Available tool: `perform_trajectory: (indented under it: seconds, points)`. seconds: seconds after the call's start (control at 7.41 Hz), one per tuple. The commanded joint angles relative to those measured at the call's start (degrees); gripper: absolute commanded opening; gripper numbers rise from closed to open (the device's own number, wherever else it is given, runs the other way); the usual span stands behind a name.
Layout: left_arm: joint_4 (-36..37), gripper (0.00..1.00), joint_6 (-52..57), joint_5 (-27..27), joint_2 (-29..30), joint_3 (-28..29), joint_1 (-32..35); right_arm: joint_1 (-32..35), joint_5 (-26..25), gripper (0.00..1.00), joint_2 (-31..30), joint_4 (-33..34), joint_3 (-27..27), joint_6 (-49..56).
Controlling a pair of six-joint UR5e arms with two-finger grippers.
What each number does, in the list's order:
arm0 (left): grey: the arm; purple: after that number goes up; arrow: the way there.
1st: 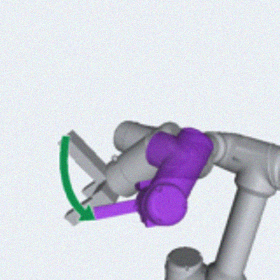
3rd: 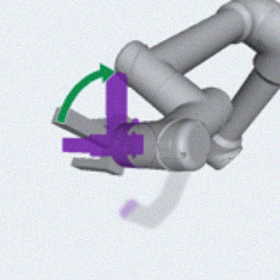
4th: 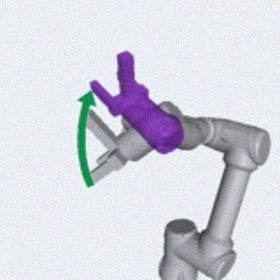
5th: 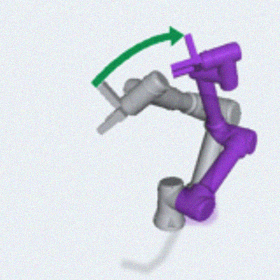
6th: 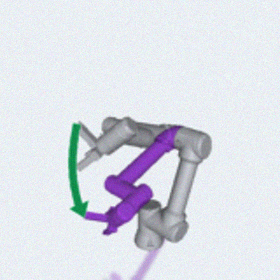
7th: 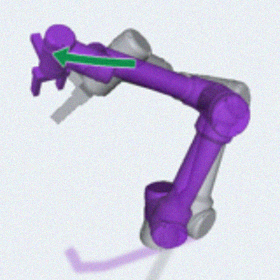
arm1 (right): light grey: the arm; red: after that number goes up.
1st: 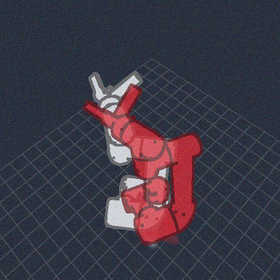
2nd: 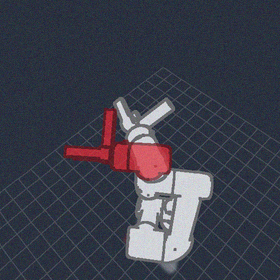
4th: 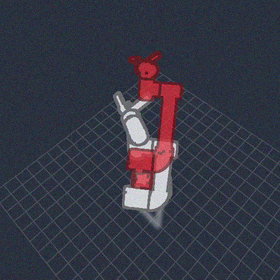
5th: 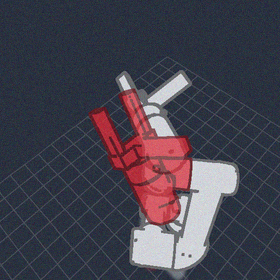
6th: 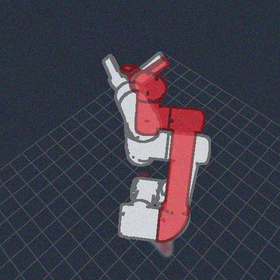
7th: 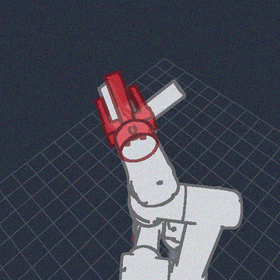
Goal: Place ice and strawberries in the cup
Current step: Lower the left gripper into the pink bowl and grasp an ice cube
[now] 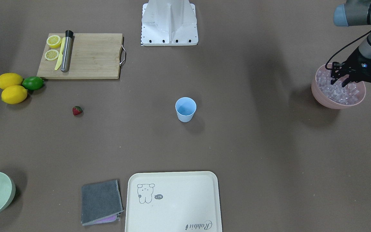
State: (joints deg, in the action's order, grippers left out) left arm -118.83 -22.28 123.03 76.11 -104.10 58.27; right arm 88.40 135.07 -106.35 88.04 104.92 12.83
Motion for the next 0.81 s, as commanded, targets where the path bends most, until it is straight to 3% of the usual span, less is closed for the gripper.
perform_trajectory:
  seconds: [0.0,0.27,0.68]
  points:
    - [0.0,0.33,0.1,-0.1,0.1,0.0,0.0,0.1,0.0,1.00,-0.2,0.0,0.0,0.0]
    - [0.0,0.00,0.1,-0.9,-0.1,-0.1,0.0,0.2,0.1,1.00,-0.4,0.0,0.1,0.0]
    - [0.4,0.00,0.7,0.9,0.1,-1.5,1.3,0.2,0.7,1.00,-0.2,0.0,0.4,-0.1]
